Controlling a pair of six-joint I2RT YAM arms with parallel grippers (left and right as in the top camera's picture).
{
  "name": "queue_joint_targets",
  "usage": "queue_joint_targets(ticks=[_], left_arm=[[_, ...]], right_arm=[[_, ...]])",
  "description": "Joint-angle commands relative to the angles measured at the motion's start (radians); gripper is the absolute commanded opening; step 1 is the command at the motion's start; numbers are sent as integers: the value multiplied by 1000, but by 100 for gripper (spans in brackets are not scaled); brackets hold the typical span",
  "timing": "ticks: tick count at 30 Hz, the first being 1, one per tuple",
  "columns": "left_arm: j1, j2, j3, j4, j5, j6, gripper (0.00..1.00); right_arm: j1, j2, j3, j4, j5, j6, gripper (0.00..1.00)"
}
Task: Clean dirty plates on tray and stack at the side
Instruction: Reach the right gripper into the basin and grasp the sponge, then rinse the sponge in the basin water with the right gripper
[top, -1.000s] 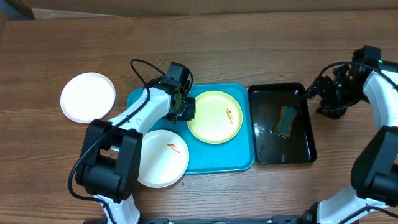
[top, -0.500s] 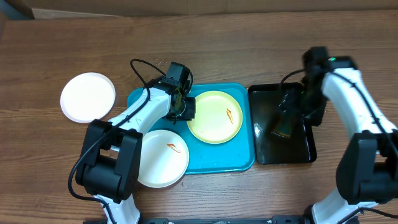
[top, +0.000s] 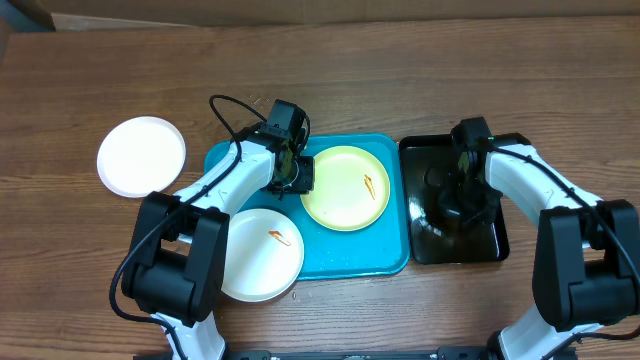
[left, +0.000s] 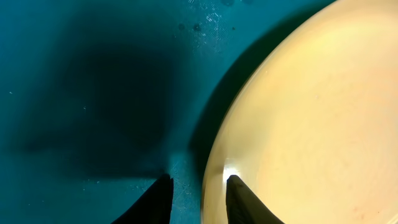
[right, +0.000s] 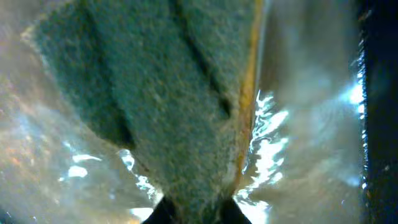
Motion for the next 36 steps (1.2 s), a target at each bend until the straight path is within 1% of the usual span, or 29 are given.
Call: queue_joint_targets(ticks=[1, 2, 3, 4, 5, 6, 8, 11, 13, 17, 21, 27, 28, 29, 30, 31, 32, 33, 34, 35, 36], left_arm=[[1, -2, 17, 1, -6, -3, 31], [1, -2, 17, 1, -6, -3, 31], [1, -2, 17, 1, -6, -3, 31], [1, -2, 17, 1, -6, -3, 32], [1, -2, 17, 1, -6, -3, 32], [1, -2, 17, 2, -6, -3, 32], [1, -2, 17, 2, -6, -3, 33], [1, -2, 17, 3, -6, -3, 33], [1, -2, 17, 4, -6, -3, 33], [1, -2, 17, 3, -6, -3, 33], [1, -2, 17, 4, -6, -3, 33], [1, -2, 17, 4, -6, -3, 33], [1, -2, 17, 4, -6, -3, 33], [1, -2, 17, 4, -6, -3, 33], [1, -2, 17, 4, -6, -3, 34], [1, -2, 17, 4, -6, -3, 33], [1, -2, 17, 4, -6, -3, 33], [0, -2, 17, 5, -6, -3, 33], [0, -2, 17, 5, -6, -3, 34], [0, -2, 17, 5, -6, -3, 34], [0, -2, 17, 5, -6, -3, 34]], right_arm=[[-1, -29, 10, -40, -52, -10, 20], [-1, -29, 20, -58, -64, -27, 35], [-1, -29, 32, -82, -70, -39, 53], [-1, -29, 45, -103, -69, -53, 62], [-1, -29, 56, -119, -66, -62, 67], [-2, -29, 66, -130, -62, -74, 70], [-2, -29, 84, -131, -59, -107, 71], [-2, -29, 88, -97, -9, -106, 73], [-2, -29, 87, -68, 39, -106, 74], [-2, -29, 86, -33, 71, -105, 71], [-2, -29, 66, 27, 70, -105, 70], [-2, -29, 11, 129, 69, -98, 58], [-2, -29, 11, 132, 69, -98, 51], [-2, -29, 11, 137, 69, -98, 31], [-2, -29, 11, 140, 68, -98, 22], [-2, -29, 11, 145, 66, -98, 19], [-2, -29, 12, 149, 61, -98, 21], [-2, -29, 13, 155, 51, -98, 34], [-2, -29, 13, 163, 39, -98, 60], [-2, -29, 13, 170, 26, -98, 68], [-2, -29, 13, 176, 20, -98, 70]])
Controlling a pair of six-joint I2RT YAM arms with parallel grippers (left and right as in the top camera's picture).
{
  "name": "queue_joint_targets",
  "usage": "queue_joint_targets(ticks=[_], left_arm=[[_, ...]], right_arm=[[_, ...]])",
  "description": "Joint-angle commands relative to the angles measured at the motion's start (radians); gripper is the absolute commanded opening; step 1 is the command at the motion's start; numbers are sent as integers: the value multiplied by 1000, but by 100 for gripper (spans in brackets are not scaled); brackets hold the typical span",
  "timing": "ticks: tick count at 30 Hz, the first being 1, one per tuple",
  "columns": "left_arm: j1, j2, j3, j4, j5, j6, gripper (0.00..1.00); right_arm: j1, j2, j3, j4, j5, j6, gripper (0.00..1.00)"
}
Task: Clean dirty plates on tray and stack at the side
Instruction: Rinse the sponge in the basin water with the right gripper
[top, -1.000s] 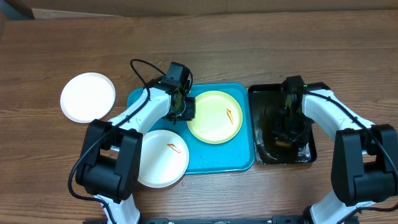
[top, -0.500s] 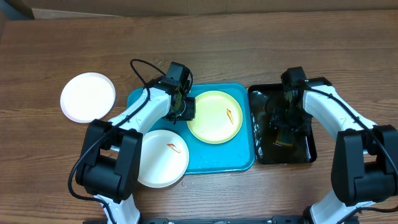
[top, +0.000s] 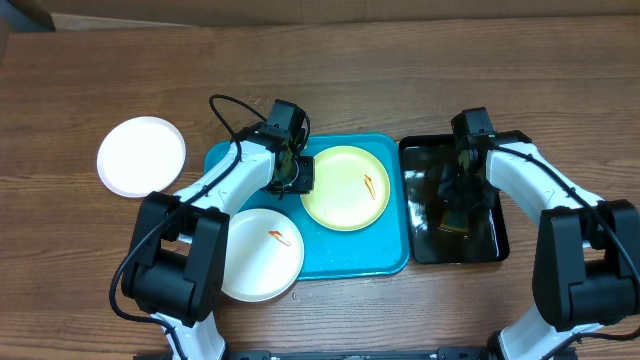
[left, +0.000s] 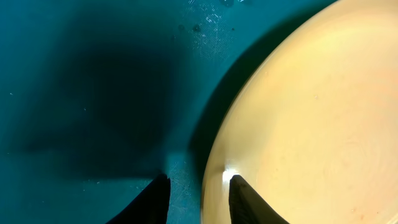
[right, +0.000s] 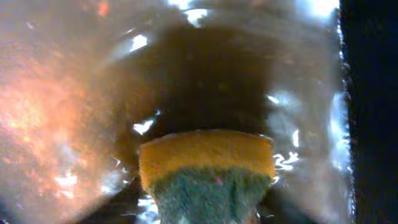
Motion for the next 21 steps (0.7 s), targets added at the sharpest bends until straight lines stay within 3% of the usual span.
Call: queue_joint_targets(ticks=[1, 17, 21], left_arm=[[0, -2, 17, 4, -6, -3, 34], [0, -2, 17, 6, -6, -3, 36], [0, -2, 17, 6, -6, -3, 34]], right_arm=[[-2, -29, -4, 19, -26, 1, 71], [-2, -29, 18, -90, -25, -7, 59], [-2, -29, 18, -94, -23, -6, 49]])
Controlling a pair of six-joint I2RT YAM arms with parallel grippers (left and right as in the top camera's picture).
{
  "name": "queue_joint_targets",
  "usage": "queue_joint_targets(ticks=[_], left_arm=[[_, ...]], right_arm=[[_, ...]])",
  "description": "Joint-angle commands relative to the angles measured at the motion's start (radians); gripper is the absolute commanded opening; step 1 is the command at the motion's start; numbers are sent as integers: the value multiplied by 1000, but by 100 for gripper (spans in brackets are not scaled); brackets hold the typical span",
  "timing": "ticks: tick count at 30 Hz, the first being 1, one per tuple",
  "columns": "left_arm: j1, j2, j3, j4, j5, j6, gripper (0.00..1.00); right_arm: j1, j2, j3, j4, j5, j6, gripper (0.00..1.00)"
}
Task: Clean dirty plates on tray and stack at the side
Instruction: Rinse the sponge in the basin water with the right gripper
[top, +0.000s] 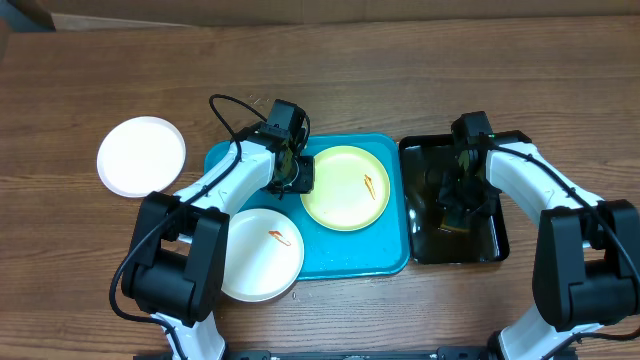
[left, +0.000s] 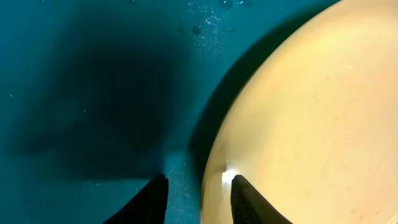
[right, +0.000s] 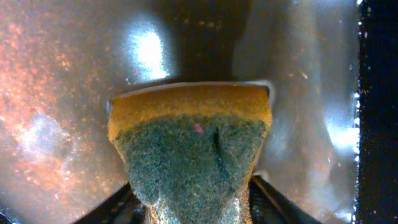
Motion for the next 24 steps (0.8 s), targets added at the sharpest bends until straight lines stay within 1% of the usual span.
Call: queue_joint_targets(ticks=[1, 2, 3, 4, 5, 7, 9, 12, 17, 20, 23, 24], left_arm=[[0, -2, 17, 3, -6, -3, 33], [0, -2, 17, 3, -6, -3, 33], [0, -2, 17, 3, -6, -3, 31], [0, -2, 17, 3, -6, -3, 29], [0, -2, 17, 3, -6, -3, 26], [0, -2, 17, 4, -7, -3, 24], [0, -2, 17, 6, -8, -3, 20], [0, -1, 16, 6, -14, -3, 13], [0, -1, 14, 6, -14, -3, 11], [0, -1, 12, 7, -15, -3, 4], [0, -1, 12, 6, -26, -3, 4], [0, -1, 12, 5, -51, -3, 4]], right_arm=[[-2, -29, 18, 1, 2, -2, 44], [-2, -29, 18, 3, 2, -2, 42], [-2, -29, 18, 3, 2, -2, 36], [-2, -29, 18, 3, 2, -2, 29], [-2, -29, 18, 3, 1, -2, 18], [-2, -29, 18, 3, 1, -2, 4], [-2, -29, 19, 2, 1, -2, 4], [-2, -29, 19, 2, 1, -2, 4], [-2, -29, 21, 7, 1, -2, 4], [-2, -29, 36, -3, 1, -2, 4], [-2, -29, 72, -35, 1, -2, 4], [-2, -29, 106, -61, 1, -2, 4]])
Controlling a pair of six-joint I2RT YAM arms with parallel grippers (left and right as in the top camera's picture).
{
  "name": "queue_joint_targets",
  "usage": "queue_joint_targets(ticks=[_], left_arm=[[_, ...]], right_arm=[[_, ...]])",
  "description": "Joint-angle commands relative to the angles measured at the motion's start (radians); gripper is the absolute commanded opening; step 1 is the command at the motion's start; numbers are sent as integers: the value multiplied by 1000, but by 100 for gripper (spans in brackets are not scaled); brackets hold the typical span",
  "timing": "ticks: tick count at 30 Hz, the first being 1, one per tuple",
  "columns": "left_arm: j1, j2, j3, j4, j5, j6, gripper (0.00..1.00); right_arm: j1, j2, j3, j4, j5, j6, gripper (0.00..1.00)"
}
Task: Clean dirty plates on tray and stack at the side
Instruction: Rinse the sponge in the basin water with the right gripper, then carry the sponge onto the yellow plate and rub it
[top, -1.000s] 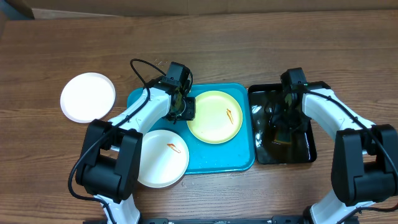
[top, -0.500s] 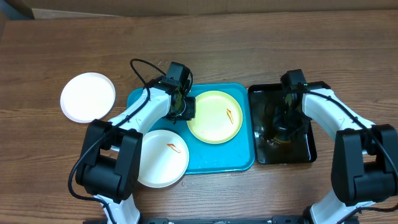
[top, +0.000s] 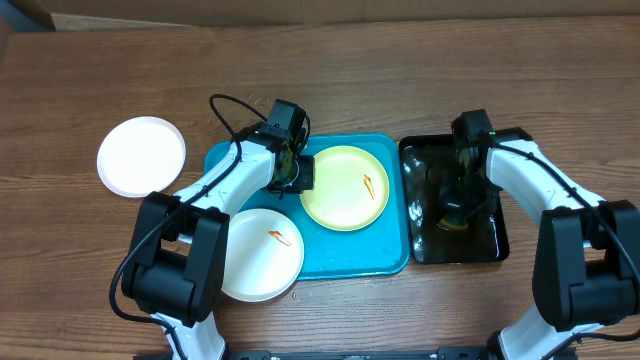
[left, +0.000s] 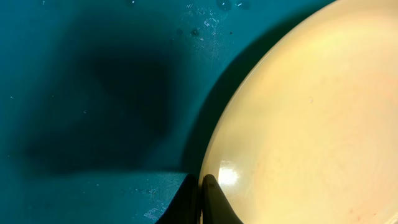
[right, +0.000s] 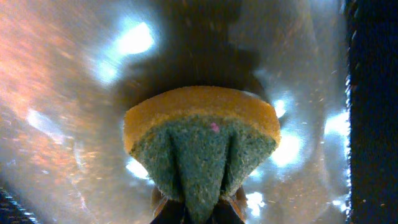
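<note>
A yellow plate (top: 340, 190) with an orange smear (top: 371, 185) lies on the teal tray (top: 390, 255). My left gripper (top: 300, 177) is at its left rim; in the left wrist view the gripper (left: 200, 180) is shut on the rim of the yellow plate (left: 311, 124). A white plate (top: 255, 260) with an orange smear overhangs the tray's front left corner. A clean white plate (top: 141, 155) lies on the table at left. My right gripper (top: 455, 203) is over the black basin (top: 495, 235), shut on a yellow-and-green sponge (right: 202, 149), which is folded between the fingers.
The basin holds shiny water (right: 56, 93), with its dark wall (right: 373, 112) at the right. A black cable (top: 225, 110) loops behind the left arm. Bare wooden table (top: 400, 70) stretches along the back and either side.
My left gripper's fingers stood apart astride the yellow plate's rim; now they are shut on it. The right gripper pinches the sponge tighter, and the sponge is folded.
At first the sponge lay wide in the basin water under my right gripper, with the left gripper open astride the yellow plate's rim. Then the right gripper held the sponge up over the water. Now the sponge is squeezed and the left gripper grips the rim.
</note>
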Motion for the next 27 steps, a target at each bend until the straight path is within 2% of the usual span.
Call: queue_joint_targets(ticks=[1, 6, 11, 15, 22, 25, 27], left_arm=[[0, -1, 12, 0, -60, -3, 4], [0, -1, 12, -1, -66, -3, 6], [0, -1, 13, 0, -57, -3, 11], [0, -1, 12, 0, -13, -3, 4], [0, -1, 13, -1, -5, -3, 5], [0, -1, 13, -1, -5, -3, 4], [0, -1, 13, -2, -5, -3, 4]], right_arm=[[-2, -29, 99, -38, 2, -1, 4], [-2, -29, 165, -105, 2, -1, 4], [-2, -29, 147, -137, 2, -1, 4], [-2, -28, 136, -115, 1, 2, 4], [-2, -29, 136, -132, 51, 57, 4], [3, -29, 136, -150, 52, -1, 4], [3, -29, 137, -143, 29, 76, 4]])
